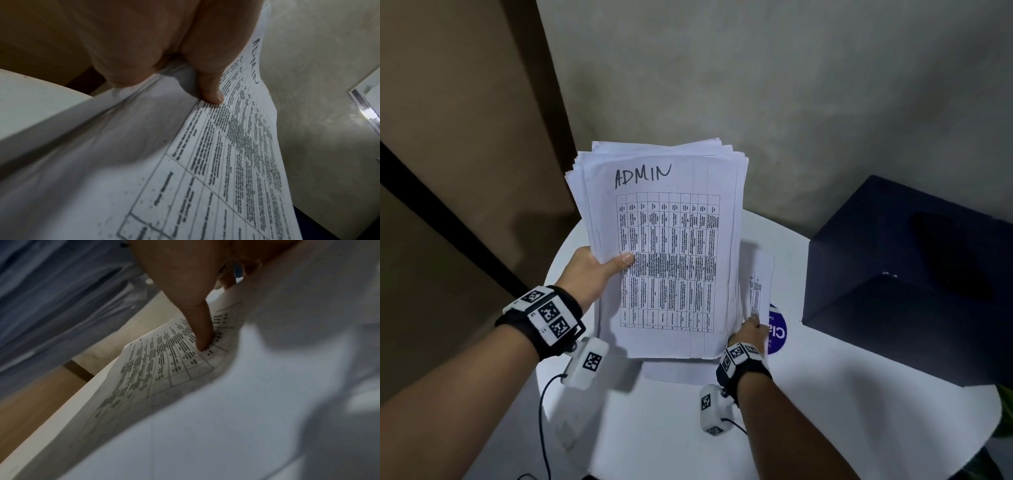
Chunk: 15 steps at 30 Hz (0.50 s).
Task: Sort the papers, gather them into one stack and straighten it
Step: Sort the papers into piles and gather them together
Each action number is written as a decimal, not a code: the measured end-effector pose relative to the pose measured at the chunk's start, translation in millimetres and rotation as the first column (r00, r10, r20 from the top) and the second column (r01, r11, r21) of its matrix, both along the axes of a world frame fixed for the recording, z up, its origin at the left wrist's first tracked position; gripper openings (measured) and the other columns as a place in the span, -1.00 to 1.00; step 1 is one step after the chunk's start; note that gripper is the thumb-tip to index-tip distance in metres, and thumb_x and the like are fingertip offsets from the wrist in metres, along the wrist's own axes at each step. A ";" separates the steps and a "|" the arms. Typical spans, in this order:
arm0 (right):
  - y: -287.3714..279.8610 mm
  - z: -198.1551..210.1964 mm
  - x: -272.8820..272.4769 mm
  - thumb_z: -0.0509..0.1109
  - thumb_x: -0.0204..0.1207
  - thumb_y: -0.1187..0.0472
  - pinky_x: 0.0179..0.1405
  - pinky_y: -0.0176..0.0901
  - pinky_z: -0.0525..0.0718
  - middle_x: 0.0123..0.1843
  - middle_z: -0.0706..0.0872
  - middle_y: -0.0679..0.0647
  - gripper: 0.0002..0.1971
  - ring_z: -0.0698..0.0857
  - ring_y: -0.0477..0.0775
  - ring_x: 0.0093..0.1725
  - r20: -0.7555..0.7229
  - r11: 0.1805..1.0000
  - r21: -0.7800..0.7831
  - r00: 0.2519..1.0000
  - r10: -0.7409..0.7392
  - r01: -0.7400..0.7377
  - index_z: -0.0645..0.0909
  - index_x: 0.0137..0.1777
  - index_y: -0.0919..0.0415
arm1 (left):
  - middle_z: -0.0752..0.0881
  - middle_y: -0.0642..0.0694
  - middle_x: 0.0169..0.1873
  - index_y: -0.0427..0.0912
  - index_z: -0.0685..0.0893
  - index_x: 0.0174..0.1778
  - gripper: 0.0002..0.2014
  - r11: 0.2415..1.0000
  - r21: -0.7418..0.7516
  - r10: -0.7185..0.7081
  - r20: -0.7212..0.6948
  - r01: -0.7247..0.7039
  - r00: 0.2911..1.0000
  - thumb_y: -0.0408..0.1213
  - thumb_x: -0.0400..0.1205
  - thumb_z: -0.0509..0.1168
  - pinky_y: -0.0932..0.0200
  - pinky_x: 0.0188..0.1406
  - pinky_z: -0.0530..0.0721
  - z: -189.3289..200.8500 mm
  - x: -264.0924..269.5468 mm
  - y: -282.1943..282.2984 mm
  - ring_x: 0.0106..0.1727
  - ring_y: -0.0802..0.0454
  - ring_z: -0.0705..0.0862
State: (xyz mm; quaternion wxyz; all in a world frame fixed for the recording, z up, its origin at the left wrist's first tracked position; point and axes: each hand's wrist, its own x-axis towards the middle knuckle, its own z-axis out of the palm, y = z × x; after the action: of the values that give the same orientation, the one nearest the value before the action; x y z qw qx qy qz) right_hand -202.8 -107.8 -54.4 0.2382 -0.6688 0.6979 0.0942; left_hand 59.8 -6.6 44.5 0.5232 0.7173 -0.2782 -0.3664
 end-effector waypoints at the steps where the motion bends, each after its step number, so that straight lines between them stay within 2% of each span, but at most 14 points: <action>1: -1.8 1.3 1.2 0.18 0.66 0.27 0.00 -0.38 0.48 0.53 0.40 0.34 -0.53 0.44 0.34 0.48 0.010 0.999 0.044 1.000 0.009 -0.010 0.30 0.55 0.33 | 0.83 -0.06 0.00 0.11 0.72 -0.02 -0.83 1.000 -0.003 -0.003 -0.006 0.003 1.000 -0.01 0.51 0.49 0.07 0.09 0.67 -0.5 1.9 0.5 0.09 0.01 0.77; 2: -2.1 5.0 2.2 0.18 0.67 0.31 -0.06 -0.38 0.49 0.50 0.45 0.34 -0.57 0.49 0.32 0.45 0.047 0.999 0.052 0.999 -0.003 0.000 0.35 0.52 0.37 | 0.83 -0.07 0.02 0.11 0.73 -0.01 -0.80 1.000 -0.001 -0.005 -0.012 0.005 1.000 0.01 0.50 0.49 0.07 0.09 0.66 -1.1 4.3 1.3 0.10 0.00 0.77; 5: -6.2 6.9 -1.9 0.29 0.63 0.31 0.20 -0.18 0.63 0.33 0.65 0.27 -0.66 0.65 0.24 0.32 0.153 0.985 0.106 0.977 -0.149 0.133 0.47 0.37 0.38 | 0.83 -0.04 0.03 0.06 0.72 0.08 -0.72 1.000 0.017 -0.005 -0.021 0.005 1.000 0.01 0.50 0.49 0.13 0.05 0.65 -1.9 8.7 5.2 0.12 0.03 0.77; 7: -11.7 9.8 -13.6 0.40 0.54 0.34 0.04 -0.21 0.65 0.16 0.74 0.22 -0.76 0.73 0.22 0.12 0.252 0.974 0.085 0.941 -0.224 0.209 0.57 0.18 0.37 | 0.82 -0.03 -0.02 -0.05 0.70 0.16 -0.65 0.998 0.055 -0.005 -0.008 0.005 1.000 0.01 0.53 0.47 0.20 -0.06 0.63 -3.1 7.3 7.4 0.07 0.03 0.77; 8: -13.3 16.6 -19.6 0.46 0.50 0.32 0.02 -0.19 0.66 0.13 0.76 0.20 -0.75 0.74 0.22 0.08 0.317 0.967 0.061 0.913 -0.255 0.249 0.59 0.14 0.37 | 0.81 -0.05 -0.06 -0.12 0.70 0.17 -0.62 0.996 0.094 -0.003 -0.009 0.003 1.000 0.00 0.53 0.47 0.20 -0.14 0.61 -5.6 5.5 7.0 0.05 -0.02 0.77; 10: -23.8 31.3 -35.9 0.56 0.42 0.17 0.19 -0.01 0.71 0.24 0.75 0.21 -0.54 0.74 0.26 0.19 0.410 0.945 -0.027 0.866 -0.287 0.327 0.61 0.27 0.33 | 0.80 -0.14 -0.12 -0.29 0.66 0.24 -0.48 0.972 0.235 -0.003 -0.039 0.012 0.999 0.04 0.52 0.47 0.13 -0.24 0.61 -19.6 3.6 5.3 -0.04 -0.13 0.76; 12: -34.5 60.9 -51.8 0.57 0.41 0.08 0.28 0.15 0.68 0.28 0.74 0.21 -0.49 0.71 0.30 0.27 0.471 0.925 -0.170 0.852 -0.227 0.340 0.62 0.31 0.30 | 0.77 -0.25 -0.06 -0.41 0.50 0.40 -0.24 0.887 0.457 -0.042 -0.060 0.065 0.997 0.15 0.51 0.45 0.04 -0.25 0.68 -35.3 -0.9 4.9 -0.06 -0.22 0.77; 13: -39.7 77.5 -57.7 0.57 0.41 0.07 0.21 0.17 0.71 0.17 0.78 0.21 -0.56 0.74 0.30 0.19 0.512 0.903 -0.237 0.836 -0.197 0.358 0.67 0.21 0.29 | 0.75 -0.34 0.08 -0.43 0.40 0.50 -0.13 0.820 0.565 -0.082 -0.053 0.098 0.995 0.19 0.50 0.44 0.00 -0.18 0.69 -44.2 -3.1 5.1 0.07 -0.31 0.76; 15: -45.5 117.7 -67.0 0.61 0.38 0.13 -0.02 0.06 0.77 -0.13 0.82 0.13 -0.79 0.80 0.21 -0.10 0.645 0.852 -0.286 0.746 -0.167 0.438 0.70 -0.07 0.19 | 0.65 -0.43 0.31 -0.48 0.38 0.53 -0.10 0.719 0.679 -0.156 -0.049 0.147 0.987 0.20 0.52 0.42 0.02 -0.13 0.64 -62.4 -7.7 6.1 0.24 -0.37 0.69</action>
State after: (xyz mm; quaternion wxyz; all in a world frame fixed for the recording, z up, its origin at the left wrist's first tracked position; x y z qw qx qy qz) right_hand -269.8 -153.3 63.3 0.3087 -0.5728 0.6911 -0.3145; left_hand 52.1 -0.4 -17.9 0.1912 0.8358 -0.1856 -0.4800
